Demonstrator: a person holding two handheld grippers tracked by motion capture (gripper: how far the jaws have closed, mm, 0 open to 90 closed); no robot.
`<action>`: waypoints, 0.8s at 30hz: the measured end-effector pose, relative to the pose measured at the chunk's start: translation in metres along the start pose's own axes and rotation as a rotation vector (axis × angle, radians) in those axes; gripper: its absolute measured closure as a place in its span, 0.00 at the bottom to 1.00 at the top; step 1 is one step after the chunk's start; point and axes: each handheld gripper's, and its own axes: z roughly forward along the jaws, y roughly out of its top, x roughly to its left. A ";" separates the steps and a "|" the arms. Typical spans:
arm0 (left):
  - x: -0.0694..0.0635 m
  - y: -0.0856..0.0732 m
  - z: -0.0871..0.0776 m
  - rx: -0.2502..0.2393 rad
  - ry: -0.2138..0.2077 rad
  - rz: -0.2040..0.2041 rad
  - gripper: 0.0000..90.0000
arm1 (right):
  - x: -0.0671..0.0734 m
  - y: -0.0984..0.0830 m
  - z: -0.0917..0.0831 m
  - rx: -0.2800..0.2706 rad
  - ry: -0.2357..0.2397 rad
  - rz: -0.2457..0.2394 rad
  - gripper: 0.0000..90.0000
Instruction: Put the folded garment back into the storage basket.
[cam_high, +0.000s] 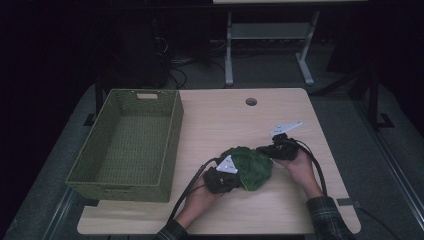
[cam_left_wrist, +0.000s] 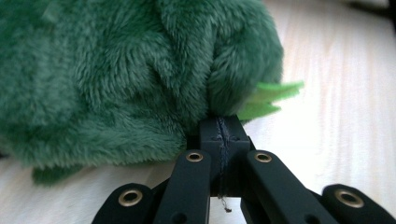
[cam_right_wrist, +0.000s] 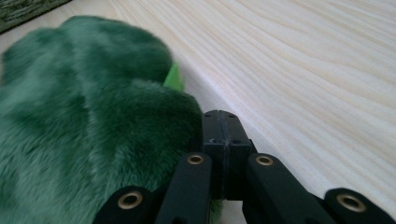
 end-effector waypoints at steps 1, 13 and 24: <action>0.001 0.000 0.000 -0.005 0.005 -0.003 1.00 | 0.001 -0.002 0.000 0.010 0.006 0.004 1.00; 0.027 -0.007 -0.013 0.004 0.069 -0.036 0.99 | 0.017 -0.020 -0.010 0.054 0.064 -0.013 1.00; 0.037 -0.012 -0.022 0.002 0.068 -0.055 0.98 | 0.054 -0.035 -0.018 0.091 0.141 -0.079 1.00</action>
